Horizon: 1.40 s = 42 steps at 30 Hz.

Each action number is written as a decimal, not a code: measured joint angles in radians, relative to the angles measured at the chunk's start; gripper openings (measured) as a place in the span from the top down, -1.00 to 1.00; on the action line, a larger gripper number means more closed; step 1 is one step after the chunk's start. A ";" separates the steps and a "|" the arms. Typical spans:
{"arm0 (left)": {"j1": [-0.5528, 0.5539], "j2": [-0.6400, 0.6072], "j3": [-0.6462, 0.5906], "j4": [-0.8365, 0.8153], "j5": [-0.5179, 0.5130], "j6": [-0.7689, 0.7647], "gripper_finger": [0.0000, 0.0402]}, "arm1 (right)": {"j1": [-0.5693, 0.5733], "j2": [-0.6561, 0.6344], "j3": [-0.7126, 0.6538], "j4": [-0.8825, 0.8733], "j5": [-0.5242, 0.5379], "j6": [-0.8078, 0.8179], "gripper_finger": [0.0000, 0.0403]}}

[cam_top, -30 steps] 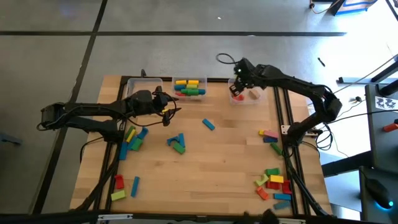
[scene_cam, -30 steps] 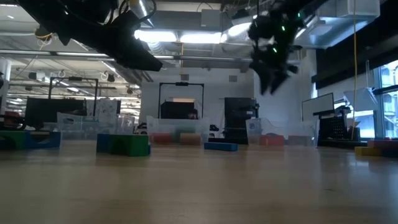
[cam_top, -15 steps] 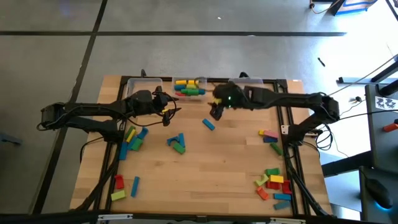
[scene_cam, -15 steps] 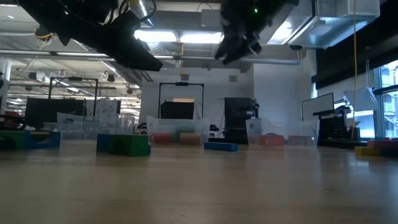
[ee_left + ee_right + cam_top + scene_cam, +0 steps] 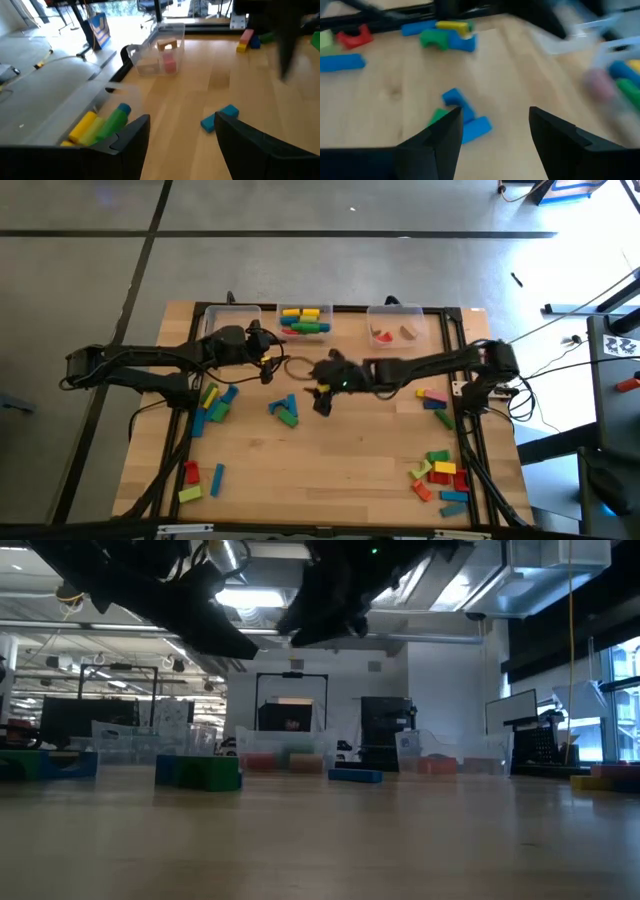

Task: Sort blocks by size
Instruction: Put the green rectangular block into the right transparent bin

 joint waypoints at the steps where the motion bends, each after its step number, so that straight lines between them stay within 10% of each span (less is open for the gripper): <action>1: -0.003 -0.001 0.000 -0.017 0.000 -0.005 -0.08 | 0.012 0.026 0.000 0.033 -0.005 -0.004 -0.12; 24: -0.408 -0.095 -0.012 -0.296 -0.121 -0.337 -0.08 | 0.148 0.393 0.001 0.480 0.079 0.062 -0.12; 42: -0.461 -0.095 -0.012 -0.285 -0.143 -0.363 -0.08 | 0.150 0.477 0.002 0.501 0.159 0.099 -0.10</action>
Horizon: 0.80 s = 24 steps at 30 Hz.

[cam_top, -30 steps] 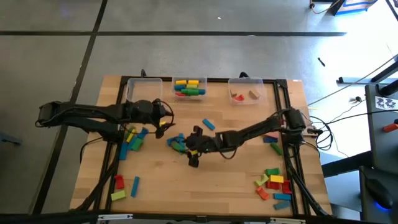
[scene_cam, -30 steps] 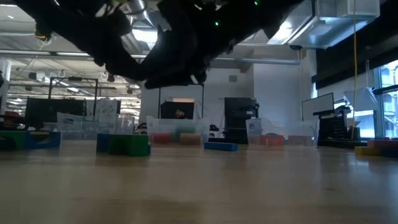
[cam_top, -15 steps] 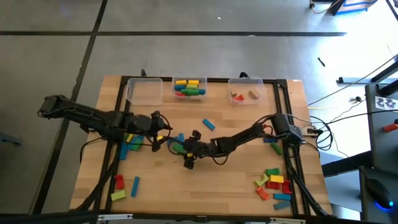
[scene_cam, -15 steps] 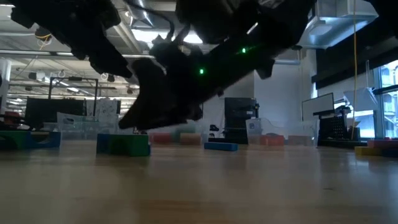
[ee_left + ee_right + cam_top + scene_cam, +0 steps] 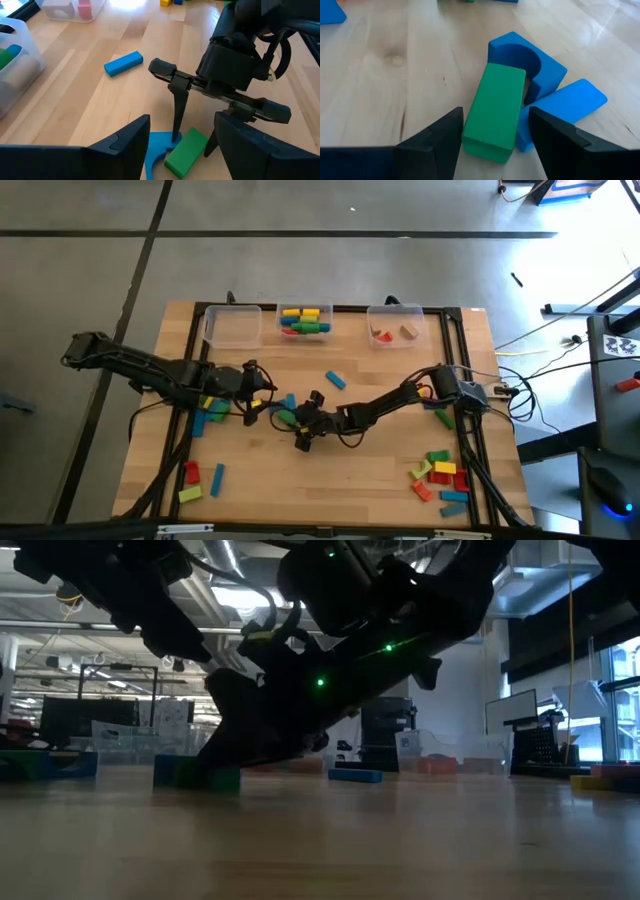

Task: Sort blocks by size
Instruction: Put the green rectangular block into the right transparent bin

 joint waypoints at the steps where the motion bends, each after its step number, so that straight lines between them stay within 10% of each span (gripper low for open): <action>1: 0.000 0.000 0.000 0.002 0.000 0.001 -0.08 | 0.004 0.000 0.000 0.003 0.001 -0.001 -0.08; 9: 0.002 0.000 0.000 0.004 -0.011 0.003 -0.08 | 0.004 0.001 0.000 -0.005 0.023 -0.025 0.34; 24: 0.002 0.001 0.000 0.003 -0.012 0.009 -0.08 | 0.005 -0.119 0.013 -0.063 0.035 -0.017 0.28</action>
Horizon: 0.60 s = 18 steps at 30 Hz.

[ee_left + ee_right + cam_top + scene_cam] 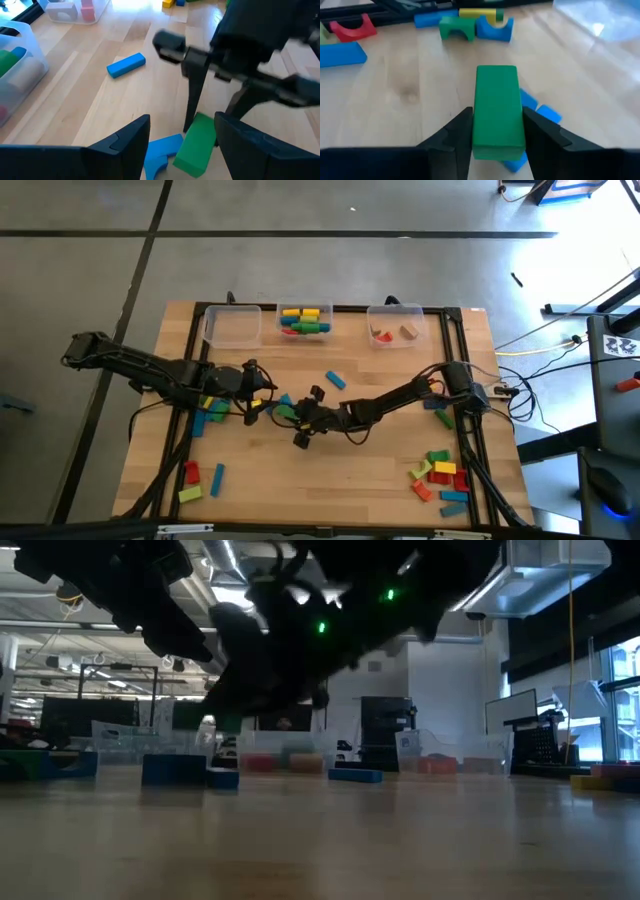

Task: Sort blocks by size
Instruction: Put the green rectangular block into the right transparent bin

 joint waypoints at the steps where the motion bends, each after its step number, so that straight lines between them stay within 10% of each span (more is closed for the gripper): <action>1: 0.000 0.000 0.000 -0.001 -0.002 0.001 -0.08 | 0.000 -0.019 0.000 -0.017 0.001 -0.013 0.30; 18: 0.000 0.000 0.001 -0.004 -0.011 -0.004 -0.08 | -0.001 -0.381 0.000 -0.601 0.235 -0.030 0.32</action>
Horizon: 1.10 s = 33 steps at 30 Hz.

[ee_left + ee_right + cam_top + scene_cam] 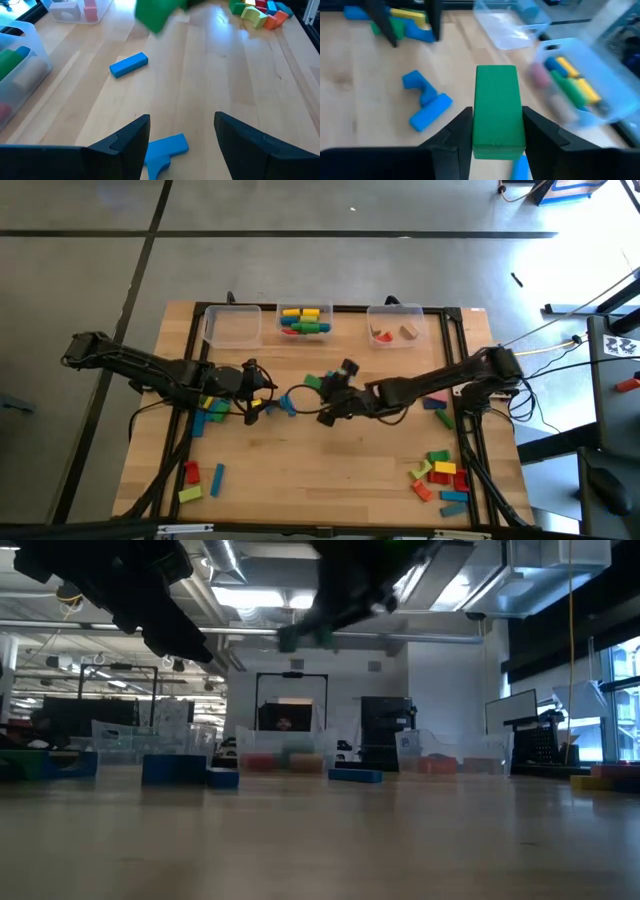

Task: Sort blocks by size
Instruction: Put the green rectangular block into the right transparent bin

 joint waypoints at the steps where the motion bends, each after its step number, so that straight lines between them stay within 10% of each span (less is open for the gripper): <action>1: 0.000 0.000 0.000 0.001 0.000 0.000 -0.08 | 0.000 -0.020 0.000 -0.029 0.016 0.003 0.31; 15: 0.000 0.000 0.000 0.007 0.000 -0.004 -0.08 | -0.109 -0.298 -0.001 -0.681 0.165 0.267 0.31; 33: 0.000 0.000 0.000 0.004 -0.012 -0.004 -0.08 | -0.672 -0.443 -0.396 -0.378 -0.135 0.156 0.31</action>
